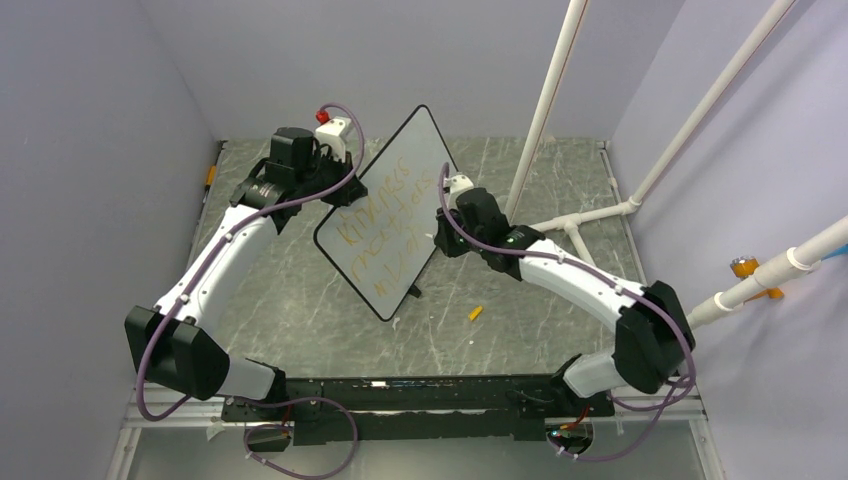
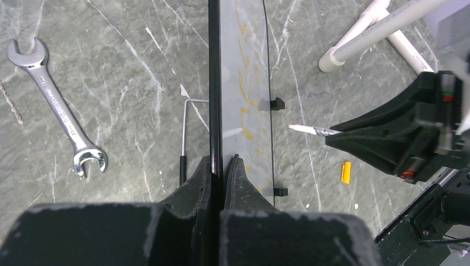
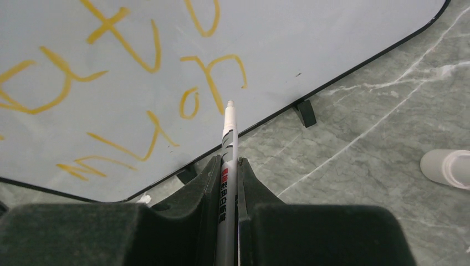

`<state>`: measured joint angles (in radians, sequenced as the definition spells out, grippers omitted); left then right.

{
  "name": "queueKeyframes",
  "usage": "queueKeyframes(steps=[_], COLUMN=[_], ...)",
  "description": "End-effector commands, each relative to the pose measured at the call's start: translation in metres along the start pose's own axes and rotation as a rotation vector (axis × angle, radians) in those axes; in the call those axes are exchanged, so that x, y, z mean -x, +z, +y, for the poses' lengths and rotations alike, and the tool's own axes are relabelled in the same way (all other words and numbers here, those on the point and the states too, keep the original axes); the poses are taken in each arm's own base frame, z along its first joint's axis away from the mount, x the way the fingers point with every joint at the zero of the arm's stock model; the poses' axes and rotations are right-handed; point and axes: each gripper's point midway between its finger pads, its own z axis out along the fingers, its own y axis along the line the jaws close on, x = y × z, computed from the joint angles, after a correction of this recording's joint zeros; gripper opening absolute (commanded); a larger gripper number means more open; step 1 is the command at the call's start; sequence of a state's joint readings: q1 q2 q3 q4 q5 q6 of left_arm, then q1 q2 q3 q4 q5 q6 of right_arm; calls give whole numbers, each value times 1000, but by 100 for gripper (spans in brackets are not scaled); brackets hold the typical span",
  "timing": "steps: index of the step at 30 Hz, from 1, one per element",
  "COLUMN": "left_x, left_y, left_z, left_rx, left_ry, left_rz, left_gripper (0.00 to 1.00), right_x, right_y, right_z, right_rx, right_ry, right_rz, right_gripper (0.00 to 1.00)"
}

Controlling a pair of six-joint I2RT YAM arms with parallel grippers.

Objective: Write a sentence on the whiteboard

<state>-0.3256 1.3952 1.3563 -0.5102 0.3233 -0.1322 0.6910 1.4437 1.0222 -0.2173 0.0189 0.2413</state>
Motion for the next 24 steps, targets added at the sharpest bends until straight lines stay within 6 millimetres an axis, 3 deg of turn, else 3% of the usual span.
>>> queueKeyframes(steps=[1, 9, 18, 24], left_x=[-67, -74, -75, -87], left_y=[-3, -3, -4, -14], left_z=[52, 52, 37, 33], left_rx=[231, 256, 222, 234], left_ry=[132, 160, 139, 70], left_rz=[246, 276, 317, 378], left_gripper=[0, 0, 0, 0], right_x=[18, 27, 20, 21], right_y=[-25, -54, -67, -72], right_z=[6, 10, 7, 7], right_rx=[18, 45, 42, 51], right_ry=[26, 56, 64, 65], right_rz=[-76, -145, -158, -175], right_gripper=[0, 0, 0, 0])
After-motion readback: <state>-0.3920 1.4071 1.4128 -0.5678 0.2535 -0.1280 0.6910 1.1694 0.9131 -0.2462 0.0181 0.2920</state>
